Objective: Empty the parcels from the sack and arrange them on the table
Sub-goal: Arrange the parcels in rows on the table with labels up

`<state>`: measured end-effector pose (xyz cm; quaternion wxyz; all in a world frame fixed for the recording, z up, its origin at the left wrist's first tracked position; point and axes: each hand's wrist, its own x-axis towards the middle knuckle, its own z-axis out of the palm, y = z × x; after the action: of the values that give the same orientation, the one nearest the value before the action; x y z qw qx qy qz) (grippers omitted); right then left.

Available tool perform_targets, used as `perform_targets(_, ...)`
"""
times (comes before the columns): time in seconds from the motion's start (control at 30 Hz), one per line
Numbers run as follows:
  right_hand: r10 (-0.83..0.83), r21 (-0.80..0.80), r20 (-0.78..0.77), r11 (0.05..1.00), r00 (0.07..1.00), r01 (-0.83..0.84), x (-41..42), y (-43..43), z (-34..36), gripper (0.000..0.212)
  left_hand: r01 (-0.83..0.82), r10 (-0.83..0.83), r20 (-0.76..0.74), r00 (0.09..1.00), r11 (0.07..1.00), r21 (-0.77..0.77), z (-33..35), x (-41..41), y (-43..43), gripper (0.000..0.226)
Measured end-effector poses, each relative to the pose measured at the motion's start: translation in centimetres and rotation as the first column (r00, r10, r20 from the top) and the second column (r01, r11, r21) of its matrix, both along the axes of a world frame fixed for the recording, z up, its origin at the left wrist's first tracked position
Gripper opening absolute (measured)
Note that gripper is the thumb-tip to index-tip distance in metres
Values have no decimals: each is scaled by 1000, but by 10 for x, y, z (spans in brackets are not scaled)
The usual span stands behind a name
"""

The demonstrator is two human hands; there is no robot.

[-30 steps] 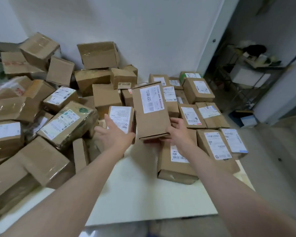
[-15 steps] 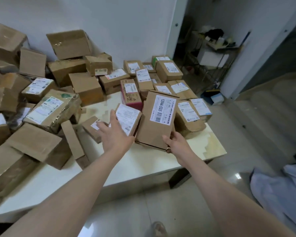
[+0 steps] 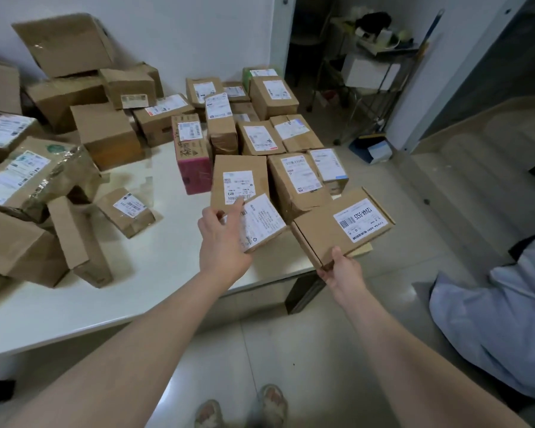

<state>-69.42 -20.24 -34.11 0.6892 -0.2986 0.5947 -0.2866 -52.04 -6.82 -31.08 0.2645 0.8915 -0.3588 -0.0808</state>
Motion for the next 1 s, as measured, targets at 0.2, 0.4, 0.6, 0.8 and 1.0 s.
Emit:
perform_targets(0.2, 113, 186, 15, 976, 994, -113, 5, -17, -15, 25, -51, 52, -13, 999, 996, 71, -10, -17, -12, 101)
perform_targets(0.4, 329, 138, -89, 939, 940, -316, 20, -32, -27, 44, -70, 70, 11, 997, 996, 54, -17, -16, -17, 102)
perform_targets(0.6, 547, 174, -356, 835, 758, -522, 23, -35, -22, 19, 100, -97, -36, 995, 989, 105, -28, -10, -5, 103)
perform_targets(0.8, 726, -46, -337, 623, 599, -781, 48, -27, -9, 23, -22, 34, -167, 985, 997, 75, -48, -17, -6, 112)
perform_targets(1.0, 608, -197, -581, 541, 542, -818, 56, -23, -26, 11, -111, 129, -364, 922, 991, 70, -50, -14, -9, 84)
